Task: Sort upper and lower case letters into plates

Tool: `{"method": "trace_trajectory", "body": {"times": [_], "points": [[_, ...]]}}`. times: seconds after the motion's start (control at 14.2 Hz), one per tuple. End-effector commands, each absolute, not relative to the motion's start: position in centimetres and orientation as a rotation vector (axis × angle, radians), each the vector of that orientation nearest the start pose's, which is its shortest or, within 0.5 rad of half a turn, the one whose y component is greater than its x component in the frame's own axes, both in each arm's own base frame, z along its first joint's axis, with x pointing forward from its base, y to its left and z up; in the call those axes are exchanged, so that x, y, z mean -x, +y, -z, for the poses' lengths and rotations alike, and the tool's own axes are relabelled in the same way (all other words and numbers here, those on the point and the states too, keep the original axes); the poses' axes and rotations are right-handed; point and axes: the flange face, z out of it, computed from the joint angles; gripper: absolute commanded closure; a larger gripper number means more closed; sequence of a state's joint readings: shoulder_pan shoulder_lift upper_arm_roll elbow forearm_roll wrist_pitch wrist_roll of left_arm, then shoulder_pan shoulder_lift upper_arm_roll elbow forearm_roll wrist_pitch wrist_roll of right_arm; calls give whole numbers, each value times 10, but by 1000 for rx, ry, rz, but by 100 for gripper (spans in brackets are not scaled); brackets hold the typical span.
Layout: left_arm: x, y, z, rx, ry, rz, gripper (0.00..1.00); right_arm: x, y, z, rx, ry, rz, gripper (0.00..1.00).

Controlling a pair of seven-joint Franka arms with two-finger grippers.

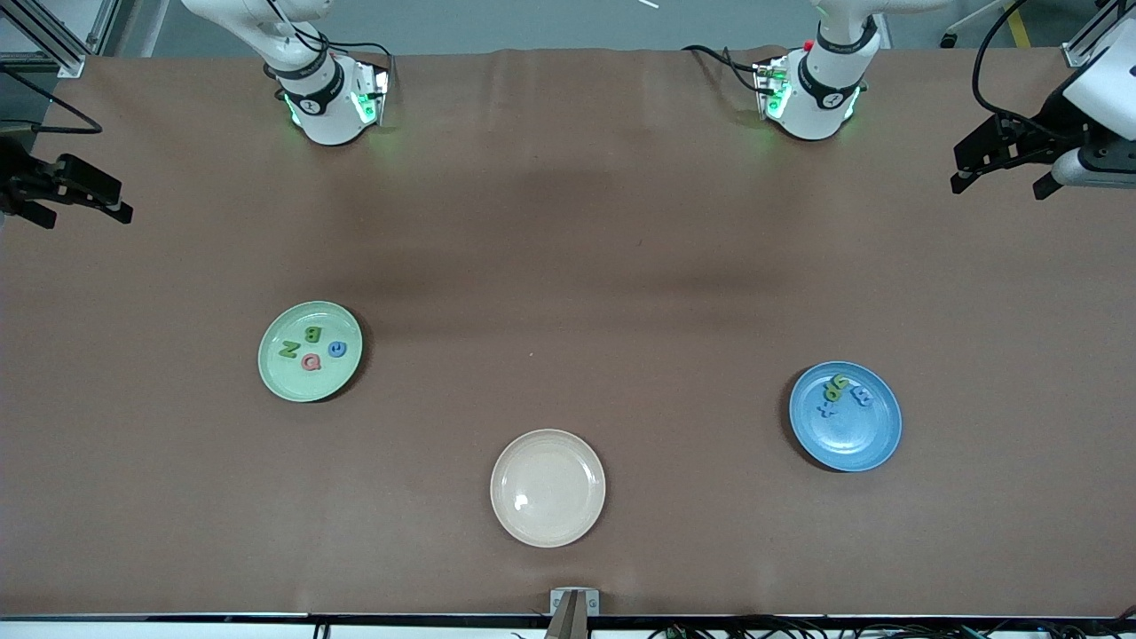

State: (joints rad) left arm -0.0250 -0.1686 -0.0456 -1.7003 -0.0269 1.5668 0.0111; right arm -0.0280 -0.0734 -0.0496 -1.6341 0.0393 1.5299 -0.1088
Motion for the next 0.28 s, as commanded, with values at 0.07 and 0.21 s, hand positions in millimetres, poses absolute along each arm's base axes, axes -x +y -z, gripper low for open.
{"method": "trace_trajectory", "body": {"times": [0.07, 0.21], "points": [[-495, -39, -662, 3117, 132, 51, 0, -519, -36, -631, 3134, -73, -14, 0], [-495, -40, -661, 3116, 132, 46, 0, -518, -37, -626, 3133, -70, -30, 0]]}}
